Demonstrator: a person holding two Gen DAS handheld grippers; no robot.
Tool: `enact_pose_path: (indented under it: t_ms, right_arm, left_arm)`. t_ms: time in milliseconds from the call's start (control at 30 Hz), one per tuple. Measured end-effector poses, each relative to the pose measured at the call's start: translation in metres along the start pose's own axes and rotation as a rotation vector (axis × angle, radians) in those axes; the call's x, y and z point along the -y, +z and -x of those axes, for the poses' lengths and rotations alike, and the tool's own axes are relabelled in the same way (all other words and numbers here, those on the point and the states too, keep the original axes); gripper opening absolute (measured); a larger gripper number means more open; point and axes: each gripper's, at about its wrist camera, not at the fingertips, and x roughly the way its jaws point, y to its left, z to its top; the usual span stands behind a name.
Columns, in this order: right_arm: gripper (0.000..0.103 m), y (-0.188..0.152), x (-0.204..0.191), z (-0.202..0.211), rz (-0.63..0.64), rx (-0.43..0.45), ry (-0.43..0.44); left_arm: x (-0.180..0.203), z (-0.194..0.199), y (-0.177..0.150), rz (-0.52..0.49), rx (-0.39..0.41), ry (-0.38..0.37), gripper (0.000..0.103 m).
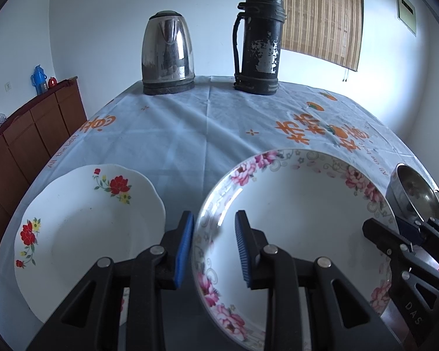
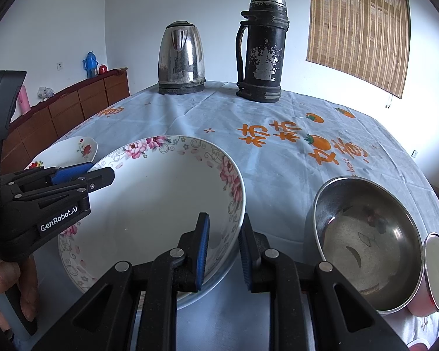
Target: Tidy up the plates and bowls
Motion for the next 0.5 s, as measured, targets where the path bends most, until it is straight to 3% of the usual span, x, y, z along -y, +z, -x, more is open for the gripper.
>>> enact_pose_path:
  t_ms: [500]
  right_arm:
    - [0.025, 0.0, -0.003, 0.0, 0.026, -0.003, -0.013]
  left_arm:
    - [-0.012, 0.003, -0.002, 0.039, -0.001, -0.01, 0.027]
